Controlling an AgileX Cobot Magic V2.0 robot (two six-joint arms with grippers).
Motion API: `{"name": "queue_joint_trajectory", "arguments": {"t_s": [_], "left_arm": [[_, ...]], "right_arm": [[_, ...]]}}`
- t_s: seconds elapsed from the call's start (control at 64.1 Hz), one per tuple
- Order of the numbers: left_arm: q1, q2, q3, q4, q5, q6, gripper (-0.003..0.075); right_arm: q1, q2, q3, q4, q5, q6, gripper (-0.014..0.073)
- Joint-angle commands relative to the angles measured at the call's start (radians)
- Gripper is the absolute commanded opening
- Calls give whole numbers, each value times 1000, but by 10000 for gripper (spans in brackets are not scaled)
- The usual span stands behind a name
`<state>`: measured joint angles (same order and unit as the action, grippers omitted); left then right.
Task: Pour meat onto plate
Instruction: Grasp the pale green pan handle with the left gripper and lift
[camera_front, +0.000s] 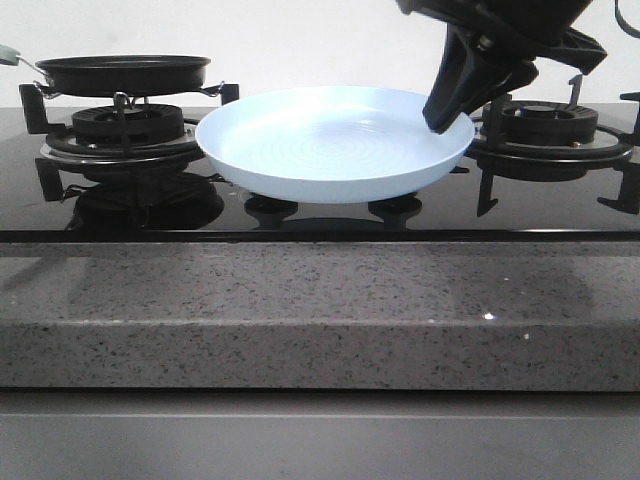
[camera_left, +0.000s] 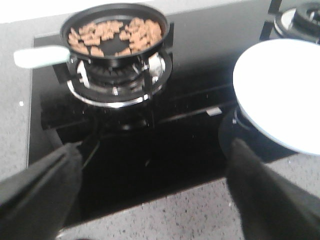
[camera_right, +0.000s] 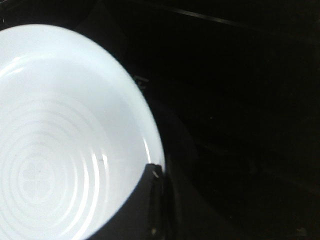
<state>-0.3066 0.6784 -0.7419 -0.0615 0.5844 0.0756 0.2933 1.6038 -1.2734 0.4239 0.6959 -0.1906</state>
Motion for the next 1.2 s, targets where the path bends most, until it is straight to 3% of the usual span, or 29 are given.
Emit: {"name": "queue_joint_trajectory", "arguments": {"t_s": [0.0, 0.281, 0.546, 0.905, 1.185], "left_arm": [[-5, 8, -34, 5, -91, -8, 639], [108, 172, -210, 6, 27, -8, 639], [341, 387, -370, -110, 109, 16, 639], [661, 627, -433, -825, 228, 420, 639], [693, 803, -433, -1238, 298, 568, 639]], "right_arm": [[-2, -49, -23, 25, -45, -11, -119], [-2, -49, -23, 25, -44, -11, -119], [-2, -49, -23, 25, -44, -11, -119], [-2, -49, -23, 25, -44, -11, -119], [-2, -49, -23, 25, -44, -11, -119]]}}
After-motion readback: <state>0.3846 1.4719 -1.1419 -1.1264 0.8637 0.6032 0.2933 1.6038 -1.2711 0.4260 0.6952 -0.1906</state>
